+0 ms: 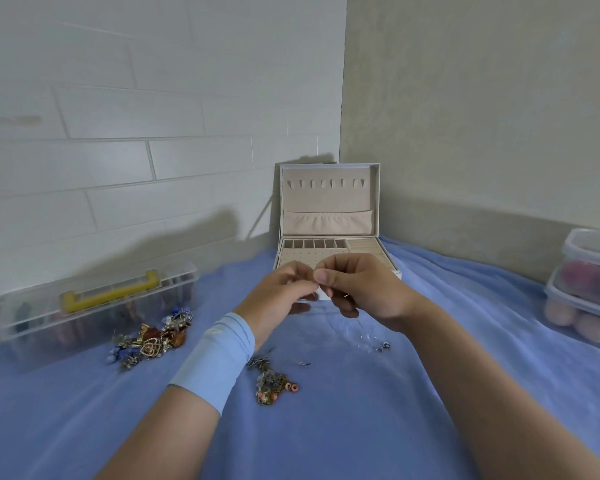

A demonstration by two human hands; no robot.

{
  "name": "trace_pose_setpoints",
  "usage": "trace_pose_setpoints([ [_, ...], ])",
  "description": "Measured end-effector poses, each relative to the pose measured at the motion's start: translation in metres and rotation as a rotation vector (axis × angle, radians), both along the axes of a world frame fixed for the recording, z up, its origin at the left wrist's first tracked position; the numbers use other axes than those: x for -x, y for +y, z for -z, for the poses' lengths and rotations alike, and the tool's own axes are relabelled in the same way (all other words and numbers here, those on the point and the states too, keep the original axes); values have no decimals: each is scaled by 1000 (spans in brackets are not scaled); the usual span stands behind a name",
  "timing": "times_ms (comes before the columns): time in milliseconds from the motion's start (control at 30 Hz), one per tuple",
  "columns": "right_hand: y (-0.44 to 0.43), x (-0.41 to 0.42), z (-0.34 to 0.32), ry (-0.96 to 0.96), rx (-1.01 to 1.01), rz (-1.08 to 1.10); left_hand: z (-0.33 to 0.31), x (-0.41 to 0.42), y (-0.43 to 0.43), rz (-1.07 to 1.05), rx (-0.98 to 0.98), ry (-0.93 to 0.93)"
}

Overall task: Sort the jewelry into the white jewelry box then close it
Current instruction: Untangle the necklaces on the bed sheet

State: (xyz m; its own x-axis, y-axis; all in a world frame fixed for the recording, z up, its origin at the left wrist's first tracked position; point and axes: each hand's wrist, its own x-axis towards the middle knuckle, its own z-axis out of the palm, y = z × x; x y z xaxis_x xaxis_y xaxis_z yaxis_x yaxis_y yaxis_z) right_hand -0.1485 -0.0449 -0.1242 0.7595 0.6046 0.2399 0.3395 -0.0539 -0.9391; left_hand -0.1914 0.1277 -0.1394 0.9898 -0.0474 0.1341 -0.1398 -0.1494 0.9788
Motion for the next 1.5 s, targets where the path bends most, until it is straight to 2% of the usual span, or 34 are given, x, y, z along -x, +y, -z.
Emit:
trace_pose_setpoints([
  [67,3,2,-1,-16,-8,29,-4,2,-3,84,269,58],
  [100,4,3,-2,-18,-19,45,-6,4,-3,118,299,80],
  [233,0,-1,-4,13,-50,72,-12,8,8,163,60,119],
  [333,-8,-4,-4,57,19,35,-22,8,24,72,40,60],
  [533,-20,-8,0,18,366,60,-28,10,54,-75,299,-3],
  [667,-18,-8,3,-3,484,23,-29,11,50,-39,501,-50],
  [800,-18,-4,2,16,566,-116,-29,10,39,72,666,-75],
  [900,-21,-4,0,17,497,-175,-30,10,39,145,751,-60],
  [1000,-27,-6,-4,10,371,-146,-30,10,44,136,733,-40],
  [1100,-32,-10,-4,10,382,-112,-28,10,46,33,690,-22],
  [1167,-33,-12,-2,34,374,-91,-27,8,49,-62,746,4],
  [1333,-41,-22,3,196,203,-28,-17,3,61,-255,870,64],
  [1433,-49,-28,4,236,170,47,-7,-5,63,-382,748,118],
  [1500,-56,-31,4,202,217,125,-1,-9,64,-481,479,140],
])
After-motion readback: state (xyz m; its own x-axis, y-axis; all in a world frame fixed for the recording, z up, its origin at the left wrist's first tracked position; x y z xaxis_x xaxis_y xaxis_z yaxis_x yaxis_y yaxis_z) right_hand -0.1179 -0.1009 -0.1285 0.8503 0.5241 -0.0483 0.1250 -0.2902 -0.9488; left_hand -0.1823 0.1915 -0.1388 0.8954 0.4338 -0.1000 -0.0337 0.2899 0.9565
